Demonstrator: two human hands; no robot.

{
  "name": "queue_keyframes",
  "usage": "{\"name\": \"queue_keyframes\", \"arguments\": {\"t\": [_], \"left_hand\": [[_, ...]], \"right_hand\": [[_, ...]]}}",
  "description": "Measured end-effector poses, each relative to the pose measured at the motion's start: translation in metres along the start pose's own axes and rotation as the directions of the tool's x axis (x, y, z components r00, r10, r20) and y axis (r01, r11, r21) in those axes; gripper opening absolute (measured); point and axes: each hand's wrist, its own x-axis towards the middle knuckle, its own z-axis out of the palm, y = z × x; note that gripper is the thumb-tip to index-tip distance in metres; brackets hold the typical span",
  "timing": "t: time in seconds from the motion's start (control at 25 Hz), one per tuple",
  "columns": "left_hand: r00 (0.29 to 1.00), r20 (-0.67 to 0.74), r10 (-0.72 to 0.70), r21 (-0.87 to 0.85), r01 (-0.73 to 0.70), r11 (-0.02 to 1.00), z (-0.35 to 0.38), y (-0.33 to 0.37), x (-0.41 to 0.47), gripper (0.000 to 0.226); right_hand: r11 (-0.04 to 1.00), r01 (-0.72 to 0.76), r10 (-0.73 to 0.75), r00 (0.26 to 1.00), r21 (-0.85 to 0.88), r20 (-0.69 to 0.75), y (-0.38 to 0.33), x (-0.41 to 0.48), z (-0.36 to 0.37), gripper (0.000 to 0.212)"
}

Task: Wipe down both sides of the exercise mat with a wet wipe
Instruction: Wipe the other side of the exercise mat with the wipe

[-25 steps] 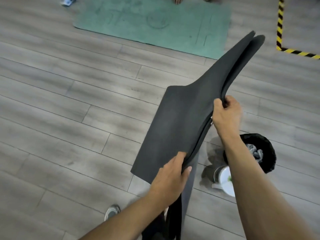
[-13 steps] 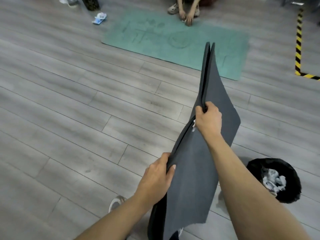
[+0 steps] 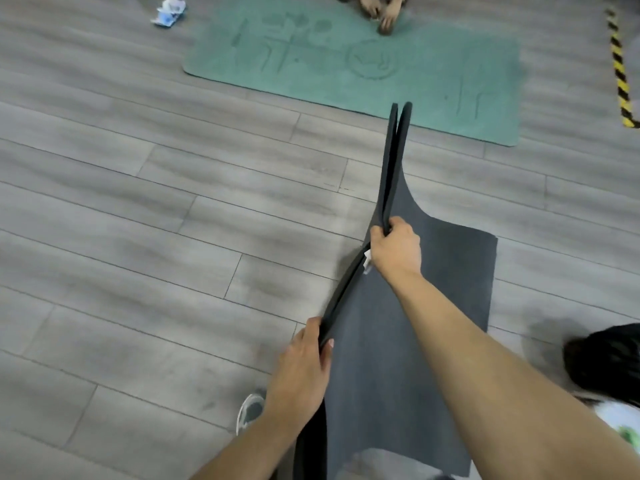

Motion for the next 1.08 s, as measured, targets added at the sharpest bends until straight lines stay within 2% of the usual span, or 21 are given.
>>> {"name": "queue_keyframes", "arguments": {"t": [0.16,0.28,0.4,0.48,0.72,0.88,1.08], "left_hand": [[0.999,0.000,0.039,0.066,-0.039,0.997,-0.043,-0.096,0.064,0.030],[0.999,-0.009,0.034,0.135,-0.032,0.990,-0.063,-0.146,0.098,0.031],[0.999,-0.039,-0.010,0.276,0.021,0.961,-0.073,-0.188,0.128,0.047],[1.000,-0.028,-0.010,0.405,0.021,0.914,-0.078,-0.206,0.140,0.060],[0.995,0.008,0.103,0.468,-0.095,0.879,-0.084,-0.196,0.142,0.056],[0.975,-0.013,0.222,0.455,-0.192,0.870,-0.084,-0.185,0.134,0.052],[0.947,-0.028,0.321,0.500,-0.265,0.825,-0.078,-0.187,0.130,0.050]], "right_hand": [[0.999,-0.040,0.040,0.999,0.005,0.005,-0.036,0.019,0.104,0.017],[0.999,-0.017,0.013,0.995,0.041,0.098,-0.053,0.029,0.159,0.021],[0.996,-0.003,-0.018,0.972,0.088,0.233,-0.053,0.028,0.191,0.037],[0.994,-0.037,0.007,0.964,0.107,0.266,-0.040,0.018,0.197,0.036],[0.991,-0.118,0.104,0.971,0.056,0.214,0.025,-0.012,0.182,0.042],[0.987,-0.140,0.127,0.978,0.072,0.168,0.052,-0.027,0.175,0.013],[0.986,-0.080,0.061,0.990,0.147,0.131,0.067,-0.040,0.175,0.009]]}}
